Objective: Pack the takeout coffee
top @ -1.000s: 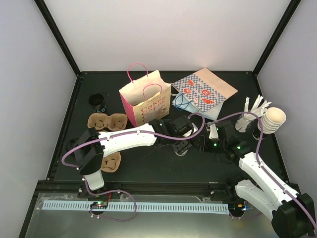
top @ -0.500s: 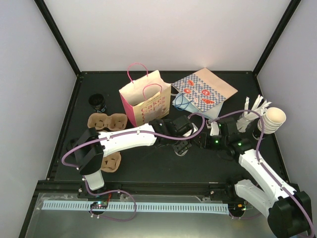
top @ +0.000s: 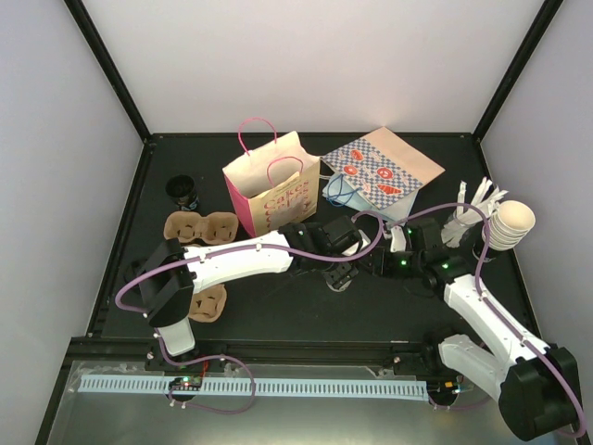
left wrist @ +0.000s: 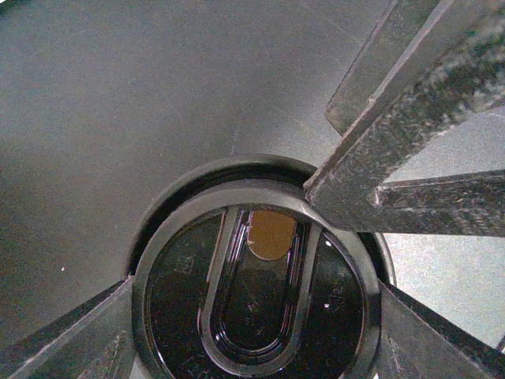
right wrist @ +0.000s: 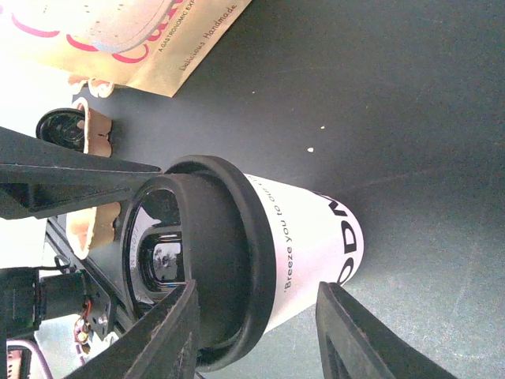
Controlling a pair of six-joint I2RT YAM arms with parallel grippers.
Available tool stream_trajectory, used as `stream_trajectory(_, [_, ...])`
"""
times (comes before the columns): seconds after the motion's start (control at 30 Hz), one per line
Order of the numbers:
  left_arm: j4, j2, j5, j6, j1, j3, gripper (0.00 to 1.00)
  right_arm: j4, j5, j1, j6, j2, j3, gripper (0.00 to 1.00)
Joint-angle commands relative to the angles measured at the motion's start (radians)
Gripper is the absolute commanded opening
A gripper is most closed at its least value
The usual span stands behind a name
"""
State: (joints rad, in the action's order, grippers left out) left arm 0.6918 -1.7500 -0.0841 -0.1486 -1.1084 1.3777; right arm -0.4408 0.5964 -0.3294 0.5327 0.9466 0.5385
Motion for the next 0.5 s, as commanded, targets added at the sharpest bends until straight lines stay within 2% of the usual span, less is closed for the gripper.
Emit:
stream_trajectory(0.0, [0.075,-0.041,0.079,0.012,-0.005,-0.008,0.78,0.036,0.009,0.007,-0.008,0.011,0.015,0.44])
stream_trajectory(0.47, [0.075,-0.042,0.078,0.012,-0.005,-0.005,0.78,0.016,0.035,0.072,-0.041,-0.023,0.029,0.43])
